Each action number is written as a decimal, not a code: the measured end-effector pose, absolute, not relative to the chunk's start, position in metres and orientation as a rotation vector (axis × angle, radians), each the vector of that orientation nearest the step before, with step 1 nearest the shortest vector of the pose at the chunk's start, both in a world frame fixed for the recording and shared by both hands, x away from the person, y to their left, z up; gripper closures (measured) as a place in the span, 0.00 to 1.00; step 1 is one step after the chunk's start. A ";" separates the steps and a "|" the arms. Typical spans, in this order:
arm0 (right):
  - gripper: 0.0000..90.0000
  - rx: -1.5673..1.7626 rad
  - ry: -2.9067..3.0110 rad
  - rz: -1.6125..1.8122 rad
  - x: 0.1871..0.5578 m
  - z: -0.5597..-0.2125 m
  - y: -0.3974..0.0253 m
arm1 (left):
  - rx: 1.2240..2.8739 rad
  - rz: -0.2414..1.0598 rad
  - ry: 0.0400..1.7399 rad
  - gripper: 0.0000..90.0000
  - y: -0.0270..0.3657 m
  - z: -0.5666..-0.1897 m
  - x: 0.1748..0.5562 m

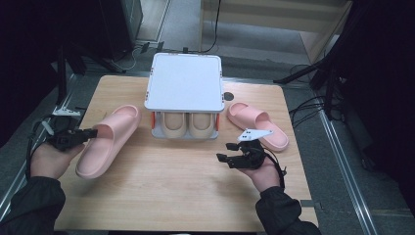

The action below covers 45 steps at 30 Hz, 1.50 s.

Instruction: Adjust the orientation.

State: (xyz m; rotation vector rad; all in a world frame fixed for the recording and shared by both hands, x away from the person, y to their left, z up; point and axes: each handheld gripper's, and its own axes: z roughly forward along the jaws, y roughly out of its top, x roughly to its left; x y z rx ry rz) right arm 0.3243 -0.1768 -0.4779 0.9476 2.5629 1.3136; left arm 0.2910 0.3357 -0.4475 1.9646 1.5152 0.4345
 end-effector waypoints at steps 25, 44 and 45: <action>0.59 0.942 2.501 1.371 0.327 -0.470 -0.159 | 2.133 0.240 1.275 0.94 0.240 -0.479 0.262; 0.76 0.862 2.584 1.385 0.313 -0.489 -0.119 | 2.231 0.217 1.157 0.91 0.198 -0.502 0.268; 0.78 0.861 2.591 1.393 0.312 -0.490 -0.117 | 2.233 0.213 1.152 0.90 0.197 -0.502 0.268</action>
